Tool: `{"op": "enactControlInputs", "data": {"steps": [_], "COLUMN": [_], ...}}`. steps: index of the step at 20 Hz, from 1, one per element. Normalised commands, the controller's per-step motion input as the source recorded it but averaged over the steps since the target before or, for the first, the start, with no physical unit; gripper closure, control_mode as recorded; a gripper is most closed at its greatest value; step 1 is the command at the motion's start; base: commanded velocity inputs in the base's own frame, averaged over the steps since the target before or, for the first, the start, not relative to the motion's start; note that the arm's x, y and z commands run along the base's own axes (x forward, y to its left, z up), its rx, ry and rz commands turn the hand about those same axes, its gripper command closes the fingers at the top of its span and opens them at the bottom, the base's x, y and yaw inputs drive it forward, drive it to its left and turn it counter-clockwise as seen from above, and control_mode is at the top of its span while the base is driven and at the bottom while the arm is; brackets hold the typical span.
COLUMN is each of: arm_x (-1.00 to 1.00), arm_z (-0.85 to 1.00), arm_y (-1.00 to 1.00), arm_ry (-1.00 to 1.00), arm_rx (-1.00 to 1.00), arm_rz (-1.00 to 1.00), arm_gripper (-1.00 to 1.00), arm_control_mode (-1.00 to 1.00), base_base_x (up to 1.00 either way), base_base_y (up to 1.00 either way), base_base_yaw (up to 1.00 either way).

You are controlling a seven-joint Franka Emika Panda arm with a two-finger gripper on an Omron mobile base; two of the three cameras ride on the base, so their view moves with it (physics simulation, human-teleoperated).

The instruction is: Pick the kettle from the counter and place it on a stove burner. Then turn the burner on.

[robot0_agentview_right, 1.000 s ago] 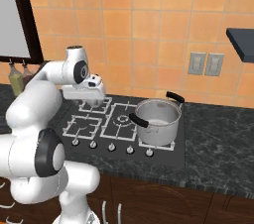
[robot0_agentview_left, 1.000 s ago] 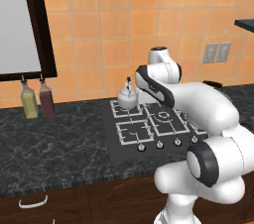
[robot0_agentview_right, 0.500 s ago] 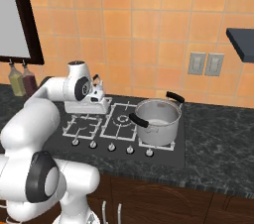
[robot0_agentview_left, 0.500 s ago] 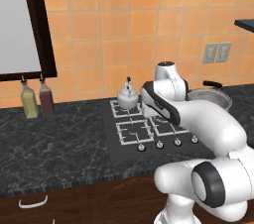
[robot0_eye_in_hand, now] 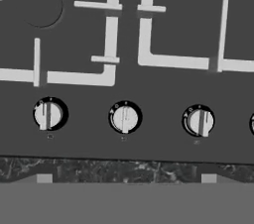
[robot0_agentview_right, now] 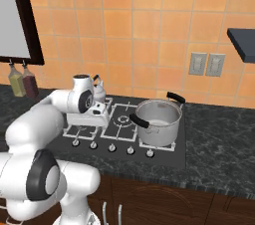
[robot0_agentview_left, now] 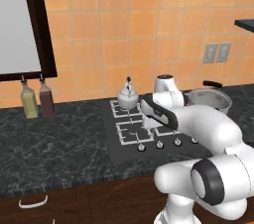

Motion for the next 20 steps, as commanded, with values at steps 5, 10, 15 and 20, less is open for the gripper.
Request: {"op": "enactControlInputs", "data": {"steps": [5,10,15,20], "arm_x": [0.01,0.18,0.27,0.13], "arm_z": [-0.40,-0.29,-0.21,-0.16], "arm_y": [-0.01,-0.03,-0.02,0.00], "arm_ry": [0.05,0.10,0.00,0.00], "arm_rx": [0.06,0.00,0.00,0.00], "arm_rz": [0.00,0.00,0.00,0.00], "arm_gripper": [-1.00,-1.00,-1.00,-1.00], "arm_control_mode": [-1.00,-1.00,-1.00,-1.00], "base_base_x": [0.00,0.00,0.00,0.00], "base_base_y": [0.00,0.00,0.00,0.00], "base_base_yaw": [0.00,0.00,0.00,0.00]}}
